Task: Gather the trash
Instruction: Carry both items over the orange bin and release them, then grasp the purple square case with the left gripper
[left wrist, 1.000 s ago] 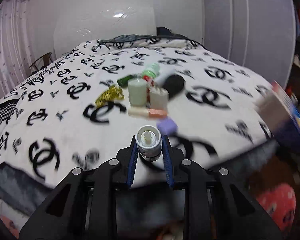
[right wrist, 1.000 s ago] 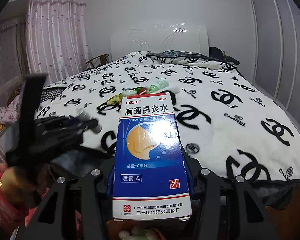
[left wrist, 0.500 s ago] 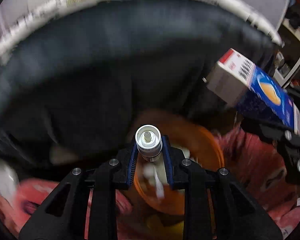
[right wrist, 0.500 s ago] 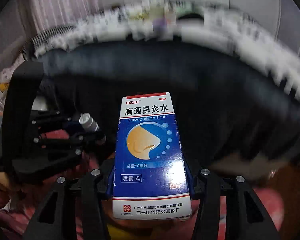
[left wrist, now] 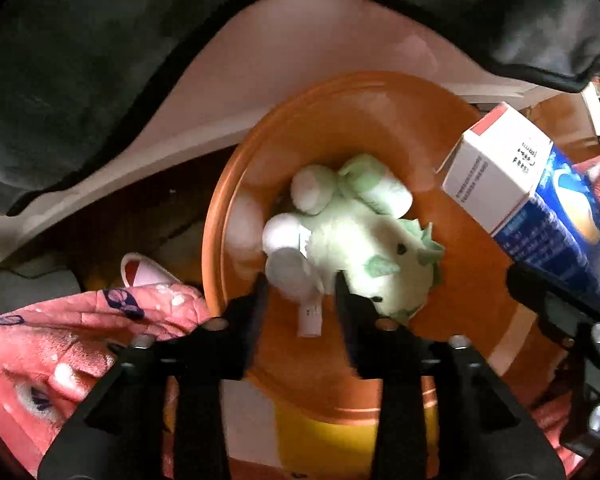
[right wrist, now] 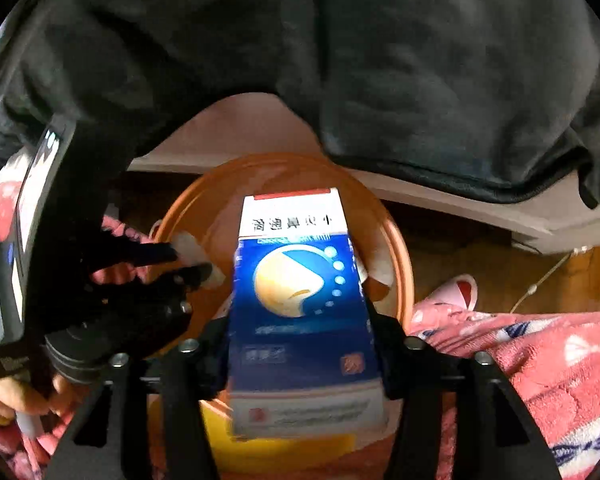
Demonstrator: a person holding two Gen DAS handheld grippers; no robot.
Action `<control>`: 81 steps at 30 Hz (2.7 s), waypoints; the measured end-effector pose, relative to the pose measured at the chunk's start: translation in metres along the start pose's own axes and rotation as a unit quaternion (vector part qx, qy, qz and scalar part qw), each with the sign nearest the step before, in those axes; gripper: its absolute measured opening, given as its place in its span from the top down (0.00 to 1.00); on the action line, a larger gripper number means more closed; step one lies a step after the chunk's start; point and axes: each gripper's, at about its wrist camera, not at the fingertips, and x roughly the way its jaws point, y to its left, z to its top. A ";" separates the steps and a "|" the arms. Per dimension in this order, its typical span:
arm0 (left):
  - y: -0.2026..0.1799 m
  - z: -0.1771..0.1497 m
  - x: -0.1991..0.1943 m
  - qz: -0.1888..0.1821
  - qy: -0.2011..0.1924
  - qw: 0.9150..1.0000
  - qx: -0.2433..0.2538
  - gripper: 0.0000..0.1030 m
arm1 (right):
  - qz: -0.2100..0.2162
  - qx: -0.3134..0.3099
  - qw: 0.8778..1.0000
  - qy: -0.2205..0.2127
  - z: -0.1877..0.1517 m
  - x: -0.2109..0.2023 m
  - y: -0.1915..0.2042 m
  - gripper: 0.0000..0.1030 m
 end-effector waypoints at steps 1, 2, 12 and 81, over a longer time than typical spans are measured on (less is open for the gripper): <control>0.000 -0.001 0.001 -0.001 0.000 1.000 -0.001 0.51 | -0.002 0.009 1.000 -0.004 0.000 -0.001 -0.003 0.28; 0.003 -0.003 0.000 -0.002 -0.002 1.000 -0.003 0.50 | 0.001 0.014 1.000 -0.007 0.001 -0.002 -0.005 0.28; 0.010 -0.012 -0.003 -0.007 -0.011 1.000 -0.016 0.42 | 0.009 0.028 0.999 -0.015 -0.007 -0.009 -0.011 0.28; 0.057 0.083 -0.317 -0.043 -0.392 0.912 -0.113 0.67 | 0.021 0.001 0.933 -0.359 -0.025 -0.195 -0.019 0.15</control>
